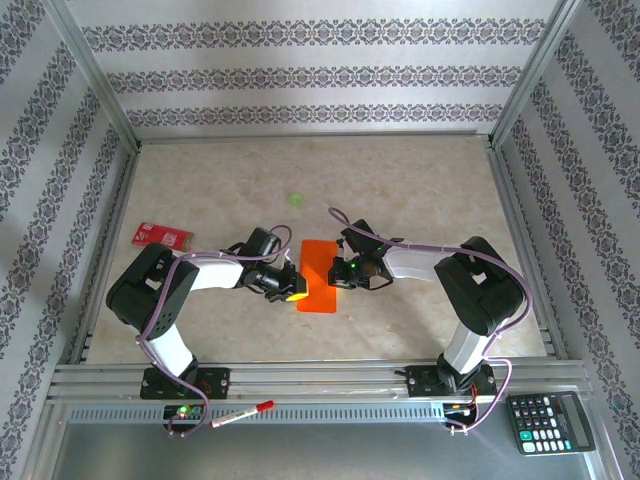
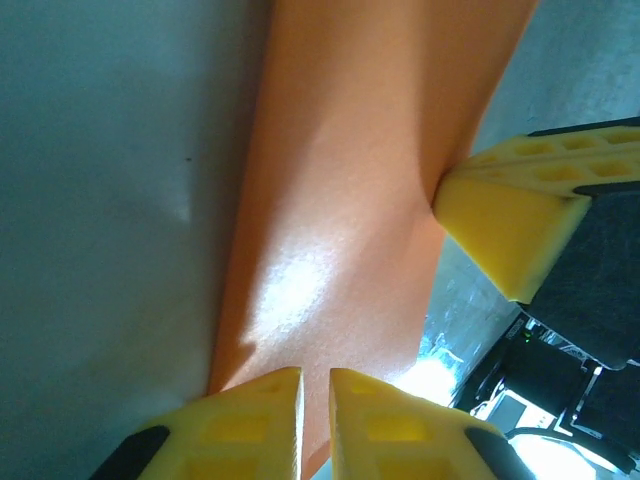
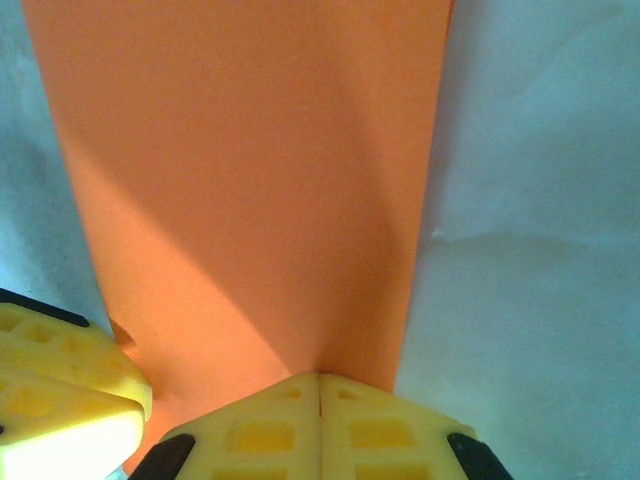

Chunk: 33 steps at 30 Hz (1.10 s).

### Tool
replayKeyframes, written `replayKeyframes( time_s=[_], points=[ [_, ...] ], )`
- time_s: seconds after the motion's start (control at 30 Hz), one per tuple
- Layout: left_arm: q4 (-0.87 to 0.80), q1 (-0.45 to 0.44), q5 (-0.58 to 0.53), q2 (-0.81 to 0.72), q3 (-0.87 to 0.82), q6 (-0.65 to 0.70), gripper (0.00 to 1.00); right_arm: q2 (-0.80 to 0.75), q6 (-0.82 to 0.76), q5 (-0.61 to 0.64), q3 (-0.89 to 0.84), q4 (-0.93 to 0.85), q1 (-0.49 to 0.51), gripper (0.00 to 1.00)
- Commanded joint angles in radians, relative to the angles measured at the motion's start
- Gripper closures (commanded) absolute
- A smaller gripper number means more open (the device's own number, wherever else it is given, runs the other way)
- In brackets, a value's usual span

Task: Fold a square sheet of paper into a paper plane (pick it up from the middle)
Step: First fold in half a square sheet of paper at the center of the table.

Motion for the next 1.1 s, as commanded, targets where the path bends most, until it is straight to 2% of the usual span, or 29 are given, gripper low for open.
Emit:
replayKeyframes(
  time_s=[0.0, 0.13, 0.3, 0.73, 0.87, 1.07],
  points=[
    [0.078, 0.023, 0.022, 0.008, 0.018, -0.027, 0.83, 0.074, 0.003, 0.137, -0.050, -0.126, 0.014, 0.94],
    [0.123, 0.042, 0.029, 0.020, 0.013, -0.053, 0.83, 0.073, 0.004, 0.137, -0.051, -0.127, 0.014, 0.95],
    [0.055, 0.047, 0.001, 0.048, 0.036, -0.004, 0.85, 0.076, 0.005, 0.137, -0.051, -0.125, 0.014, 0.95],
    [-0.050, 0.072, -0.034, 0.102, 0.003, 0.087, 0.97, 0.072, 0.008, 0.133, -0.051, -0.125, 0.013, 0.95],
    [-0.147, 0.083, -0.039, 0.105, 0.020, 0.147, 1.00, 0.061, 0.015, 0.131, -0.047, -0.126, 0.017, 0.94],
    [-0.319, 0.083, -0.070, 0.117, 0.077, 0.250, 1.00, 0.041, 0.045, 0.135, -0.053, -0.124, 0.035, 0.92]
  ],
)
